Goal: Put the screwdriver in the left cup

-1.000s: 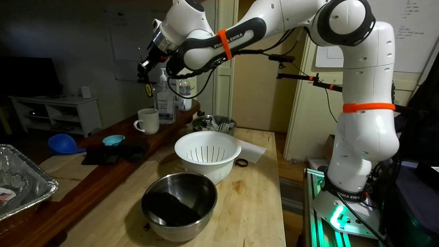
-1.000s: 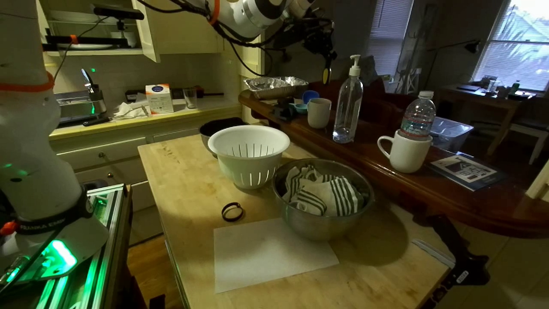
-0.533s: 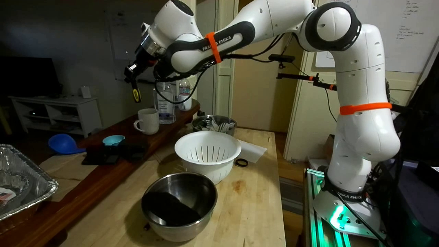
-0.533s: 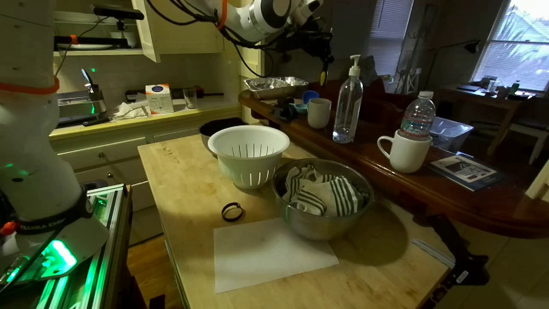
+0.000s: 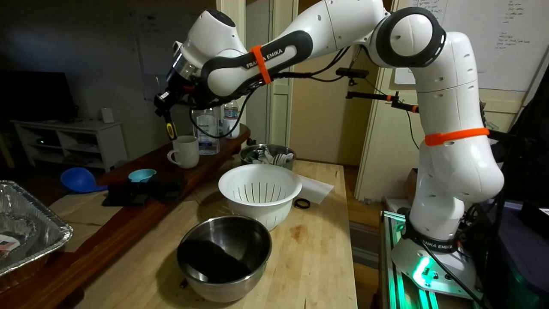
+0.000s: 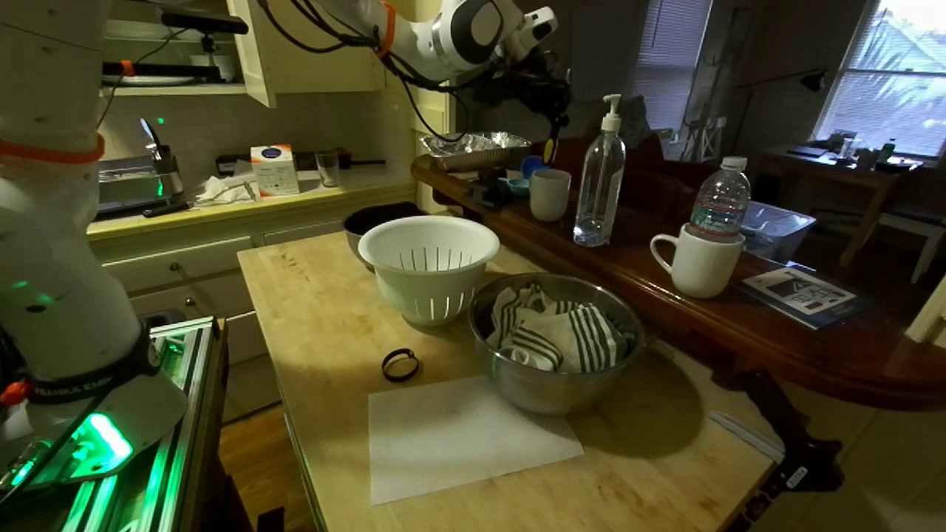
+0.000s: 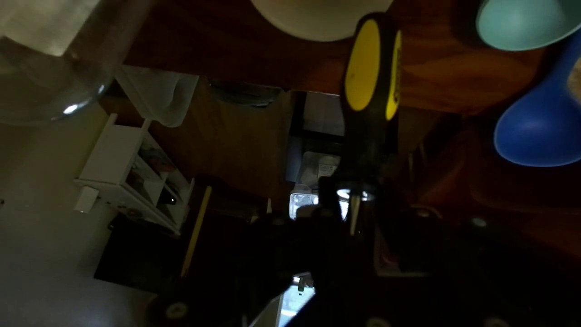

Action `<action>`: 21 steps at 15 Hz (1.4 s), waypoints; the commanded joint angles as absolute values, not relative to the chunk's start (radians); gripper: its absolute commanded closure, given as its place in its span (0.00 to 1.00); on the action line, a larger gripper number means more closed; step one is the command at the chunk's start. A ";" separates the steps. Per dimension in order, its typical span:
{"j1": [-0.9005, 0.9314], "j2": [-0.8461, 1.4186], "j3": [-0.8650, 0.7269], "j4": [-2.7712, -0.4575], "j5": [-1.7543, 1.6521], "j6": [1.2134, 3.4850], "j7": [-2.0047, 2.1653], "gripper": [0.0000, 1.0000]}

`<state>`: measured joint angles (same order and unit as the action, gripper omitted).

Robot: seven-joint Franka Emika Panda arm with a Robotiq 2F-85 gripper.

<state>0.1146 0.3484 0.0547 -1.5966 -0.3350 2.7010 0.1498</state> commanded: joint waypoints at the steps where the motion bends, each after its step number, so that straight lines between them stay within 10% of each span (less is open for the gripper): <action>1: 0.141 0.342 0.010 -1.584 -0.321 2.646 0.157 0.94; 17: 0.190 0.409 -0.012 -1.484 -0.352 2.441 0.139 0.94; 18: 0.183 0.384 -0.012 -1.529 -0.350 2.487 0.148 0.74; 21: 0.205 0.400 -0.038 -1.500 -0.392 2.455 0.199 0.94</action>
<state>0.1818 0.3929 -0.0086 -1.5181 -0.3531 2.4755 0.1501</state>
